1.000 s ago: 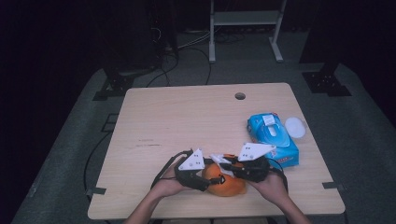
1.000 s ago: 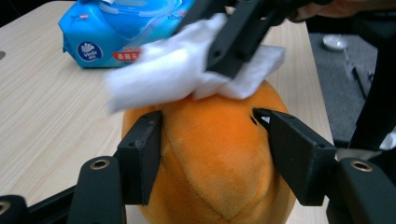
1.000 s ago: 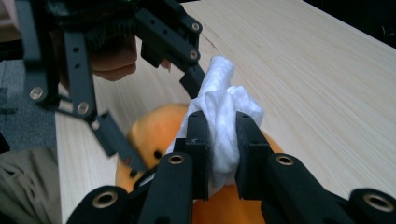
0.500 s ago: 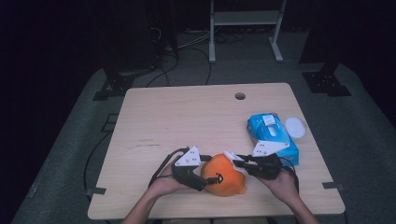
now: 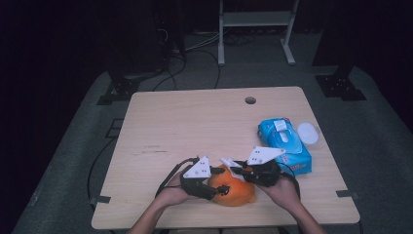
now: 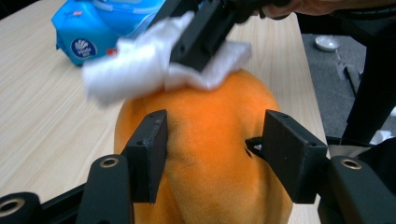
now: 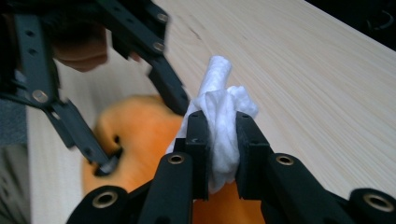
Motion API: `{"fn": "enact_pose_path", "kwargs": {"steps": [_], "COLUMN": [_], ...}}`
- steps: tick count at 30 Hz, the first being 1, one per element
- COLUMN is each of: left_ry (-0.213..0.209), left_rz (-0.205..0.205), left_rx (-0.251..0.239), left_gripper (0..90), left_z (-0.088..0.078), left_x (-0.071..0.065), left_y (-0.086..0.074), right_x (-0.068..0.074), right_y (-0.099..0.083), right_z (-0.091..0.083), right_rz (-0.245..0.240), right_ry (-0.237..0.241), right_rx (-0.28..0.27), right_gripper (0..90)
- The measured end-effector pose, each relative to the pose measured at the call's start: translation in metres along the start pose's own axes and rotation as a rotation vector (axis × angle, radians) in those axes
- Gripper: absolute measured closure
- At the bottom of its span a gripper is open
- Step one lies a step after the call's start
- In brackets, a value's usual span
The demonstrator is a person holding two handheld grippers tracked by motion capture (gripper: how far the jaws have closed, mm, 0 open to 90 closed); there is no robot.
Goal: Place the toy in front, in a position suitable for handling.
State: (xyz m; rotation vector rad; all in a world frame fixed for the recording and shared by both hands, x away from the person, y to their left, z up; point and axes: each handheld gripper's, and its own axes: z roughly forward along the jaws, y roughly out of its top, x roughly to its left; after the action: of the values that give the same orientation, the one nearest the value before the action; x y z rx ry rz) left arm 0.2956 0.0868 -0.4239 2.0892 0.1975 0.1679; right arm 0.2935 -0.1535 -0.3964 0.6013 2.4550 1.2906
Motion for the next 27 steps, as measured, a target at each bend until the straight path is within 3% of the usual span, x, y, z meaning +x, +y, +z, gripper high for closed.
{"fn": "enact_pose_path", "kwargs": {"steps": [5,10,13,15,18,22,27], "left_ry": [-0.001,0.011,0.026,0.02,0.041,0.056,0.085], "left_rz": [-0.033,-0.035,-0.027,-0.008,0.017,-0.04,-0.123], "left_rx": [-0.007,-0.011,-0.054,-0.067,-0.029,-0.02,-0.028], "left_gripper": [41.2,39.7,27.8,28.1,36.3,39.6,40.0], "left_z": [-0.003,-0.003,-0.005,-0.003,0.001,-0.001,-0.007], "left_x": [0.008,0.009,0.009,0.006,0.003,0.01,0.023], "left_y": [-0.007,-0.006,0.002,0.005,0.002,-0.006,-0.016], "right_x": [-0.017,-0.019,-0.015,-0.012,-0.006,-0.001,-0.014], "right_y": [-0.017,-0.031,-0.031,-0.026,-0.015,-0.014,-0.03], "right_z": [-0.011,-0.024,-0.022,-0.018,-0.014,-0.011,-0.016], "right_rz": [0.059,0.097,0.089,0.073,0.045,0.013,0.069], "right_ry": [-0.03,-0.033,-0.035,-0.038,-0.025,-0.03,-0.042], "right_rx": [0.011,0.011,0.011,0.002,-0.015,-0.002,0.019], "right_gripper": [77.2,77.2,77.2,77.2,77.2,77.2,77.3]}}
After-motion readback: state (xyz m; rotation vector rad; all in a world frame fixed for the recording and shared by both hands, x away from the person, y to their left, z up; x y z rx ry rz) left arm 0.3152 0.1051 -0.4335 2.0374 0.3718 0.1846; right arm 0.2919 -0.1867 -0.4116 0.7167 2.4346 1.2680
